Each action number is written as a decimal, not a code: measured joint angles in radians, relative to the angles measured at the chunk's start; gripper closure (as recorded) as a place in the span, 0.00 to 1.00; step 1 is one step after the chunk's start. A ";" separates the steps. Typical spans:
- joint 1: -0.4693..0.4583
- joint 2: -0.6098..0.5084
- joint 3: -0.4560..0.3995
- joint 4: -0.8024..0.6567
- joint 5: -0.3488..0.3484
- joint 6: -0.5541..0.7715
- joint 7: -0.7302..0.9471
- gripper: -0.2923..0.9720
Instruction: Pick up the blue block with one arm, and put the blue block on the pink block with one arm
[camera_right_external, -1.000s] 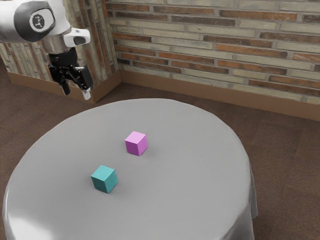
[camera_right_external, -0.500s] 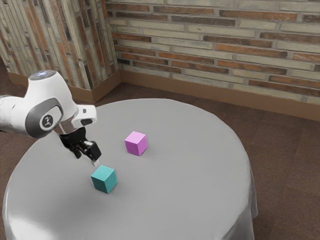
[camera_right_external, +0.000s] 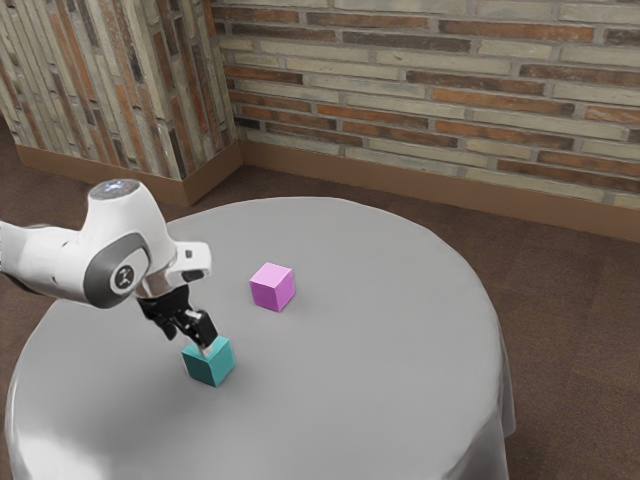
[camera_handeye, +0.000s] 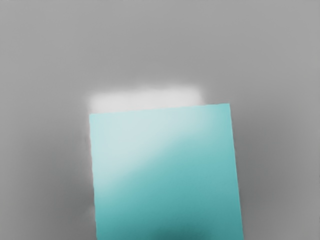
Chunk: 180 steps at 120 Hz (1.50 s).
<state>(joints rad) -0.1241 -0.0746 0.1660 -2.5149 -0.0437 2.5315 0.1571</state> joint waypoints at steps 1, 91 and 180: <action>-0.001 0.002 0.000 0.000 -0.003 0.002 0.000 0.27; -0.023 0.145 0.028 0.060 -0.094 0.074 0.009 0.25; -0.047 0.175 0.031 0.089 -0.110 0.077 0.017 0.45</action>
<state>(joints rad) -0.1707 0.1002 0.1973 -2.4255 -0.1533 2.6081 0.1741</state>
